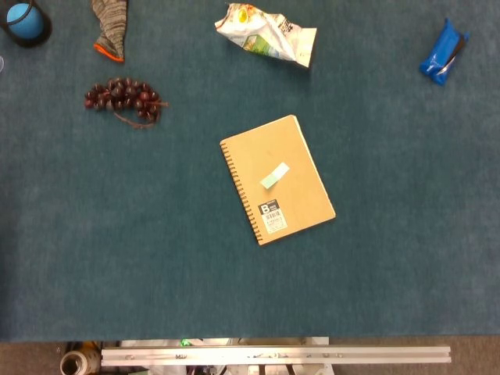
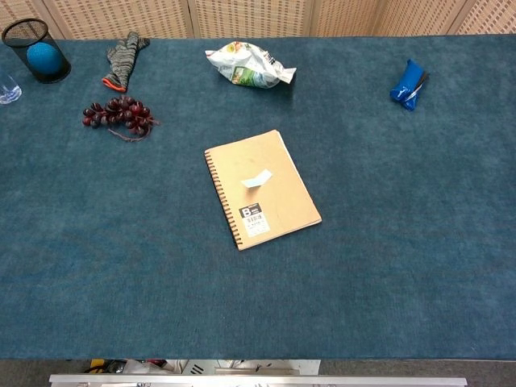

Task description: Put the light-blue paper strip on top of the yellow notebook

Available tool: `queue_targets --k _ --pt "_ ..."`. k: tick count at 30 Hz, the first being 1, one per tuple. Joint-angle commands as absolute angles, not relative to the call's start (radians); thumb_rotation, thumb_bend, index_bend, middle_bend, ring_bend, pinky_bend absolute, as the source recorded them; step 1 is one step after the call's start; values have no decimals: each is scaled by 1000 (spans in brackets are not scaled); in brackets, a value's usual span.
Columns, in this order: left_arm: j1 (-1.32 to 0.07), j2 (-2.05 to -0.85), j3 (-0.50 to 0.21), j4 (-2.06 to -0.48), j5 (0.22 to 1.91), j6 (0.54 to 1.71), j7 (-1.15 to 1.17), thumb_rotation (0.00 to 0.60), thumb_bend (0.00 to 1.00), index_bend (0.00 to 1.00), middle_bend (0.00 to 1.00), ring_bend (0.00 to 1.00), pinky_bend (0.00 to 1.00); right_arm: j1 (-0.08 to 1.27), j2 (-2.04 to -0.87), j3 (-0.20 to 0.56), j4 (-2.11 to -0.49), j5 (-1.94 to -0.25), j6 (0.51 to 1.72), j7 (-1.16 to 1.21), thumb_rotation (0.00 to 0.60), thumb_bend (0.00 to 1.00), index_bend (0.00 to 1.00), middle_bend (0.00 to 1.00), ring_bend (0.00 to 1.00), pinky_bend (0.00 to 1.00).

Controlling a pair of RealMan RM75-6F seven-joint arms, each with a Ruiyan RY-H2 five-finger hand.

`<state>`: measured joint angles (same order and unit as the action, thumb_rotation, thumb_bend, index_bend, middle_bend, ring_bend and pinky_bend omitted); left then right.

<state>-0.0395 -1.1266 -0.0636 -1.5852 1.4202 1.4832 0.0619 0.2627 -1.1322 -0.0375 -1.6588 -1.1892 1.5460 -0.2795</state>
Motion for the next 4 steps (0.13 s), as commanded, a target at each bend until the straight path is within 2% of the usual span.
queue_targets --k 1,4 --pt "-43 -1127 -63 -1590 1421 1480 66 600 149 190 215 224 166 242 -1131 -30 -1651 -1203 1551 -264 558 270 393 570 580 897" --pt "-45 -1130 -63 -1593 1421 1478 72 600 148 190 215 224 166 233 -1131 -23 -1652 -1216 1543 -269 559 270 393 570 580 897"
